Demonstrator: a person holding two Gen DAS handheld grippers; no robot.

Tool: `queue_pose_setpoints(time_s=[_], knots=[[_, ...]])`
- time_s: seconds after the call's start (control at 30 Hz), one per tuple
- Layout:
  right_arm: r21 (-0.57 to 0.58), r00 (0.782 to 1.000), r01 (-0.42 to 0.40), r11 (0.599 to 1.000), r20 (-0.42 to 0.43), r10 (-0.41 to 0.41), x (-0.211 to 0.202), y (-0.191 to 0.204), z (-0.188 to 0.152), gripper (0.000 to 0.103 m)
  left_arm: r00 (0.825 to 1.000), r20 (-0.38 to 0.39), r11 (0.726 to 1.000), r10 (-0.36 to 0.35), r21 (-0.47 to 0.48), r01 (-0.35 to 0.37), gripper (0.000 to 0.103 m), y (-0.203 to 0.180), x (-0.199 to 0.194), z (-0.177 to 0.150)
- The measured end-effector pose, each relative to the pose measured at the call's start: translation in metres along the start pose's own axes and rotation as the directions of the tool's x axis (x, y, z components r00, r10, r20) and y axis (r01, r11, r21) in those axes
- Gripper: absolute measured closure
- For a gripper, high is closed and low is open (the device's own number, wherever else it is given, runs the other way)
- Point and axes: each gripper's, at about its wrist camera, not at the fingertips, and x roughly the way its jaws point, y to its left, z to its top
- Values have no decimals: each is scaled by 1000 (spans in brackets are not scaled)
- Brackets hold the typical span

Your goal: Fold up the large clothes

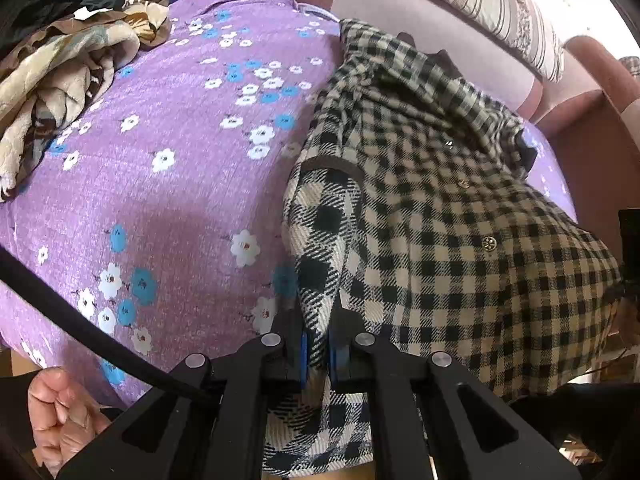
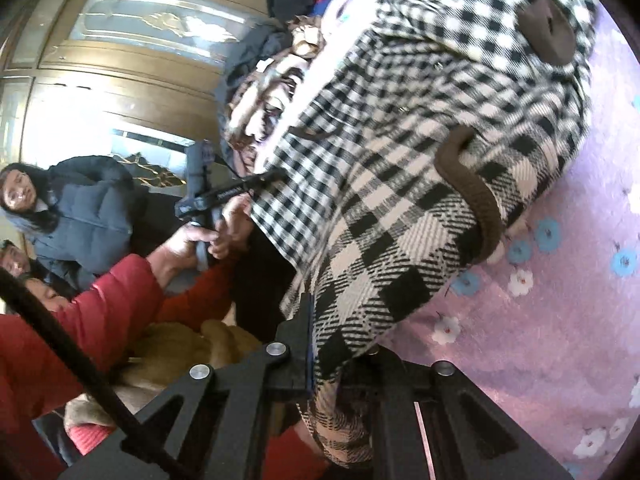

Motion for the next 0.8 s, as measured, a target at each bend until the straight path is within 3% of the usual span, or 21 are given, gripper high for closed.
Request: queue_pose_setpoints(time_s=[0.17,0.37,0.43,0.53,0.8], knots=[[-15,999,-38,999,20,38,-14,10,13,95,998,42,998,-47,-30,48,97,0,-13,15],[67,983,-167,984,86,161,-39,9,37,95,984,146,991,-107,-66,118,97,-4,-37,55],[108,969,-224,969,132,209,-52,4,50,95,978,166,988,-124,-71,137,97,-6,-42,74],[214,931,-332,919,232,283,-74,-16,71,95,976,175,988,-132,-59,145,97,-11,-44,112],[363,843,-470,805,456,286,-121,-85,135,95,986,74,988,-148,-37,151,96,-34,10,229]])
